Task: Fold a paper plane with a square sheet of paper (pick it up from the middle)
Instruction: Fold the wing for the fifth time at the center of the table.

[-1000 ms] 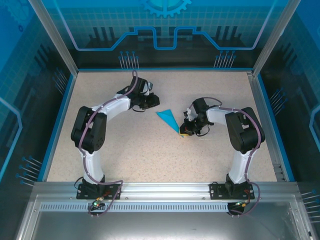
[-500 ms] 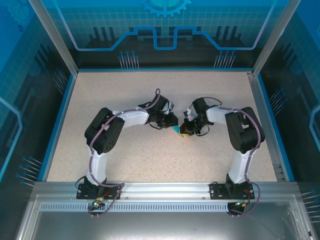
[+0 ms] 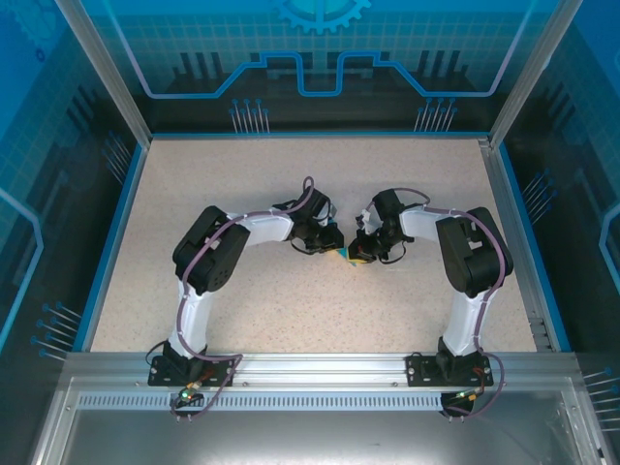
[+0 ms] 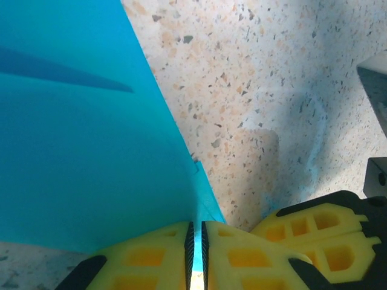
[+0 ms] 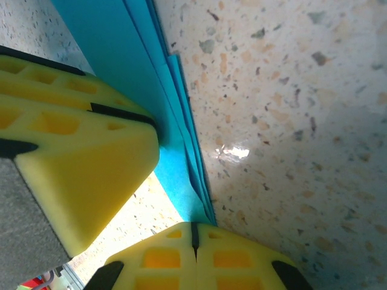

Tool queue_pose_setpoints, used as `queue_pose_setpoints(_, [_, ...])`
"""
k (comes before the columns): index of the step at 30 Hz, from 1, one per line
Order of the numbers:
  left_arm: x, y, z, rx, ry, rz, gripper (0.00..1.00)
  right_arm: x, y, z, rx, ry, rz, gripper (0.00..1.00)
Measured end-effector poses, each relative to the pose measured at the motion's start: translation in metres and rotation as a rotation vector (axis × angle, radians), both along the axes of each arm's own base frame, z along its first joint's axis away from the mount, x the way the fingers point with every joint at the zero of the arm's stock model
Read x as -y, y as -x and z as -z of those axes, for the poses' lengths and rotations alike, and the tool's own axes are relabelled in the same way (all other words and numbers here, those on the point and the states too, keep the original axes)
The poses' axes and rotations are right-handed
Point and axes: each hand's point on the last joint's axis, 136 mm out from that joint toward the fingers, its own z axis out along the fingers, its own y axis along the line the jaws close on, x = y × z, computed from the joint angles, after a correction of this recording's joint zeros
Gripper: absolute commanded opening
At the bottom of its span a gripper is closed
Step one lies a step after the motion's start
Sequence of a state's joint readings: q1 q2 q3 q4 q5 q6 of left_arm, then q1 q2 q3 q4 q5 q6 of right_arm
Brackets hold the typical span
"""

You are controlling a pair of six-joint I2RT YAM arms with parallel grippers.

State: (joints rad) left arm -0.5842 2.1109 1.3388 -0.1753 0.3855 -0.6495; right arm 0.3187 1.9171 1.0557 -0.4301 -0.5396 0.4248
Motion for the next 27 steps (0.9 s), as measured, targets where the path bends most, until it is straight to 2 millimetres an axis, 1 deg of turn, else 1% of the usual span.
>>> queue_pose_setpoints(3, [-0.003, -0.003, 0.000, -0.010, -0.008, -0.008, 0.16, 0.000, 0.000, 0.000, 0.000, 0.002, 0.000, 0.02])
queue_pose_setpoints(6, [-0.011, -0.013, 0.000, -0.013, -0.009, -0.031, 0.16, 0.000, 0.000, 0.000, -0.001, 0.004, 0.000, 0.02])
queue_pose_setpoints(8, [-0.020, -0.021, 0.000, -0.010, -0.009, -0.053, 0.16, 0.000, 0.000, 0.000, -0.001, 0.005, 0.000, 0.02])
queue_pose_setpoints(13, [-0.050, -0.044, 0.000, 0.004, -0.011, -0.112, 0.17, 0.000, 0.000, 0.000, -0.002, 0.007, 0.000, 0.02])
queue_pose_setpoints(19, [-0.082, -0.066, 0.000, 0.008, -0.009, -0.183, 0.17, 0.001, 0.000, 0.000, -0.003, 0.008, 0.000, 0.02])
queue_pose_setpoints(21, [-0.089, -0.072, 0.000, 0.015, -0.011, -0.195, 0.17, 0.001, 0.000, 0.000, -0.003, 0.009, 0.000, 0.02])
queue_pose_setpoints(24, [-0.101, -0.084, -0.001, 0.023, -0.025, -0.216, 0.17, 0.001, 0.000, 0.000, -0.003, 0.009, 0.000, 0.02])
queue_pose_setpoints(27, [-0.120, -0.099, -0.003, 0.048, -0.070, -0.252, 0.18, 0.001, 0.000, 0.000, -0.003, 0.009, 0.000, 0.02])
